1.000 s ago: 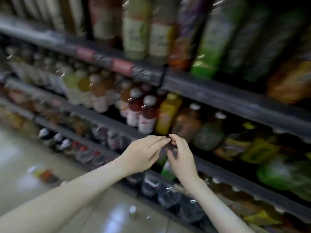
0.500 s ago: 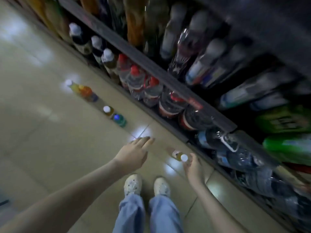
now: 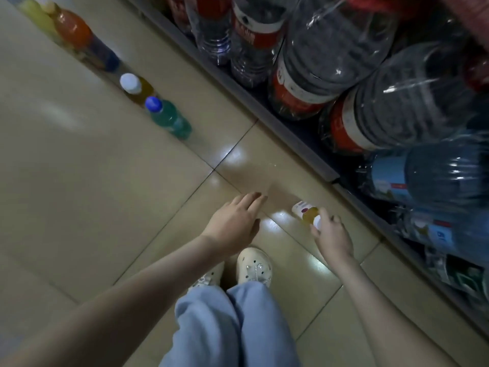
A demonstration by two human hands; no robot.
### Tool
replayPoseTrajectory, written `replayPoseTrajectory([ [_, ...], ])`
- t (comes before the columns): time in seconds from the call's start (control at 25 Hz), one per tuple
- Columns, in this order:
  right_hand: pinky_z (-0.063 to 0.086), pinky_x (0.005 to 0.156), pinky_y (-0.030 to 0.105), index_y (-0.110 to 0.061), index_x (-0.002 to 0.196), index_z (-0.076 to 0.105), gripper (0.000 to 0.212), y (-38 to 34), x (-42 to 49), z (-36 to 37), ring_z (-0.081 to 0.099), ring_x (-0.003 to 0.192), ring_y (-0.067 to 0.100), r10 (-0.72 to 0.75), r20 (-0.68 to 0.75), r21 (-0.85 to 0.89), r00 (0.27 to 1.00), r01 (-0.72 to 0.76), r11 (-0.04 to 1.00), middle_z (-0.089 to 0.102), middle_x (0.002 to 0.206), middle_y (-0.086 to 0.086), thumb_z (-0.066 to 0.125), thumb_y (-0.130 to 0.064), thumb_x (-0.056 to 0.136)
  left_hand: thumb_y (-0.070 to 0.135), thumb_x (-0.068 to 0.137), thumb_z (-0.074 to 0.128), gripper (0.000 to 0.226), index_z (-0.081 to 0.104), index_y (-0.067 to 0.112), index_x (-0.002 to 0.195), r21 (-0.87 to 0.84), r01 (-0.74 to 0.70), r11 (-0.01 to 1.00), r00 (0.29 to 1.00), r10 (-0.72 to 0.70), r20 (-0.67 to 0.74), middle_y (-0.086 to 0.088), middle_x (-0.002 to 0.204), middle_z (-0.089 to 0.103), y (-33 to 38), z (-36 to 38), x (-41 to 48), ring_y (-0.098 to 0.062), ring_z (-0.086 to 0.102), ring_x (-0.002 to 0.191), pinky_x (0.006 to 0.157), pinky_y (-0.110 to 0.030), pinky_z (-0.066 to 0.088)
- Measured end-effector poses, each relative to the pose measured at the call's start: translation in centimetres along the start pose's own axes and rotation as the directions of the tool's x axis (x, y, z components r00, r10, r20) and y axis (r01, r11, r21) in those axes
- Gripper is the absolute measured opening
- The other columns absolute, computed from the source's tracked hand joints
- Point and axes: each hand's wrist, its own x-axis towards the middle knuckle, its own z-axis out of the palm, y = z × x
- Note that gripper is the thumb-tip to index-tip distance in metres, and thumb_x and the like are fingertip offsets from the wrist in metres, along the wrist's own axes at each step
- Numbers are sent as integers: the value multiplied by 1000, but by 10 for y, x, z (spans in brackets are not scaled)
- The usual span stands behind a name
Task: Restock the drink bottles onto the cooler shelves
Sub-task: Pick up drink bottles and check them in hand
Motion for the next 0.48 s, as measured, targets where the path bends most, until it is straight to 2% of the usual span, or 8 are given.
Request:
replayPoseTrajectory([
  [0.08, 43, 65, 34, -13, 123, 48, 38, -9, -35, -29, 59, 93, 34, -74, -7, -15, 997, 74, 997, 58, 104, 14, 52, -37, 94, 24, 94, 49, 54, 33, 17, 146, -22, -23, 999, 997, 25, 77, -3, 150, 34, 13, -15, -16, -25, 36, 133, 105, -34, 33],
  [0.12, 43, 63, 34, -14, 117, 51, 36, -14, -61, -52, 60, 89, 34, -105, -24, 48, 994, 106, 993, 60, 99, 12, 55, -39, 92, 25, 93, 51, 56, 33, 17, 146, -25, -36, 999, 990, 39, 133, -4, 152, 32, 25, -30, -27, -25, 33, 135, 107, -34, 31],
  [0.24, 40, 57, 32, -15, 95, 55, 29, -30, -155, -159, 60, 70, 31, -98, -102, 433, 990, 133, 892, 62, 73, 2, 67, -38, 83, 37, 90, 55, 77, 13, 18, 151, 64, -119, 991, 952, 96, 291, -6, 158, 15, 73, -96, -66, -23, 14, 144, 115, -34, 14],
  [0.32, 40, 54, 30, -22, 84, 53, 23, -33, -215, -241, 55, 58, 19, -89, -163, 584, 983, 169, 794, 56, 60, -5, 69, -38, 81, 46, 88, 56, 91, 0, 12, 151, 116, -173, 978, 939, 128, 319, -9, 157, 11, 116, -151, -91, -25, 14, 144, 115, -34, 12],
  [0.36, 39, 53, 27, -26, 81, 51, 23, -31, -245, -282, 53, 56, 14, -98, -202, 622, 974, 205, 756, 55, 59, -6, 70, -38, 80, 48, 88, 56, 91, 2, 11, 151, 111, -174, 979, 947, 135, 292, -8, 155, 17, 140, -184, -103, -26, 23, 141, 112, -32, 19],
  [0.4, 40, 53, 24, -28, 79, 50, 24, -29, -276, -317, 53, 56, 11, -117, -228, 642, 967, 240, 729, 57, 61, -6, 71, -39, 80, 47, 89, 56, 85, 9, 11, 149, 90, -155, 984, 954, 125, 272, -6, 150, 26, 163, -214, -115, -25, 34, 134, 103, -28, 29],
  [0.48, 40, 56, 18, -31, 83, 51, 24, -15, -336, -379, 55, 62, 5, -132, -273, 680, 953, 288, 674, 61, 69, -14, 72, -42, 78, 48, 87, 58, 70, 25, 14, 138, 32, -166, 986, 959, 153, 240, -3, 132, 46, 219, -277, -142, -24, 52, 116, 81, -26, 37],
])
